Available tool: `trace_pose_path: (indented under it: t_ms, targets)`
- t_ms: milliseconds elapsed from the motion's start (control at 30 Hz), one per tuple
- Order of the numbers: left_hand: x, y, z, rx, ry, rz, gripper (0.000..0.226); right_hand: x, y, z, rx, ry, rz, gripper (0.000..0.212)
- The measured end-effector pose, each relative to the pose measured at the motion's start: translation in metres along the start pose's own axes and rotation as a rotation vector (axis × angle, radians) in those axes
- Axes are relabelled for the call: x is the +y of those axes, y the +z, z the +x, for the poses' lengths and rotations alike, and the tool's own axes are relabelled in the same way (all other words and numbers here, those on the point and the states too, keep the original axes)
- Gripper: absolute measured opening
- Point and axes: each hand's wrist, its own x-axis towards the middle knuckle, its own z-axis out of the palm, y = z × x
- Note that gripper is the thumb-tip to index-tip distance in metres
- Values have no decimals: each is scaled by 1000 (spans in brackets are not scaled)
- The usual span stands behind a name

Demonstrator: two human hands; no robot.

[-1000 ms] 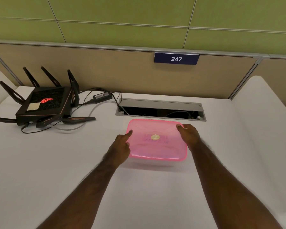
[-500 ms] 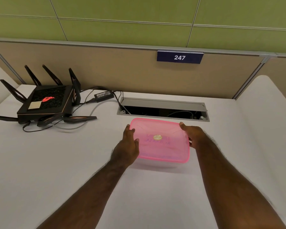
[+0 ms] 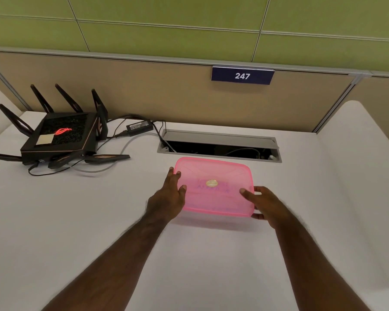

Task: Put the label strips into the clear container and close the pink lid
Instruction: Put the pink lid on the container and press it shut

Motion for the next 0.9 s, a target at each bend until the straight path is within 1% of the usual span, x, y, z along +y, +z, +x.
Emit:
trace_pose_path:
  t_ms: [100, 167, 200, 233, 300, 367, 433, 500, 633, 700, 767, 833, 867, 900]
  targets:
    - [-3, -18, 2, -177, -18, -126, 52, 18, -3, -22, -63, 48, 9, 59]
    - [-7, -30, 1, -306, -106, -328, 55, 26, -1, -28, -62, 56, 73, 56]
    - [-9, -34, 1, -344, -143, -449, 55, 29, 0, -30, -40, 53, 108, 53]
    - [-11, -36, -1, -343, -159, -553, 56, 32, 2, -31, -14, 47, 140, 50]
    - [-16, -33, -3, -237, -195, -711, 54, 34, 4, -31, 18, 36, 195, 44]
    - [-22, -27, -7, -157, -339, -861, 45, 35, 6, -31, 19, 37, 248, 41]
    - [-27, -22, -11, -210, -487, -992, 28, 35, 6, -30, 5, 49, 309, 42]
    - [-31, -19, -11, -267, -556, -1083, 25, 35, 6, -28, -18, 68, 370, 44]
    - [-32, -20, -4, -274, -567, -1097, 26, 35, 8, -26, -39, 88, 463, 48]
    - [-31, -23, -2, -296, -580, -1053, 29, 34, 8, -25, -42, 90, 470, 47]
    - [-31, -29, 2, -371, -592, -947, 31, 33, 8, -24, -42, 92, 466, 44]
    - [-27, -40, 11, -461, -568, -814, 21, 33, 8, -23, -34, 90, 448, 41]
    - [-23, -45, 19, -481, -537, -755, 12, 33, 8, -22, -28, 89, 440, 40]
    - [-16, -50, 28, -467, -497, -708, 5, 33, 8, -21, -20, 90, 434, 39]
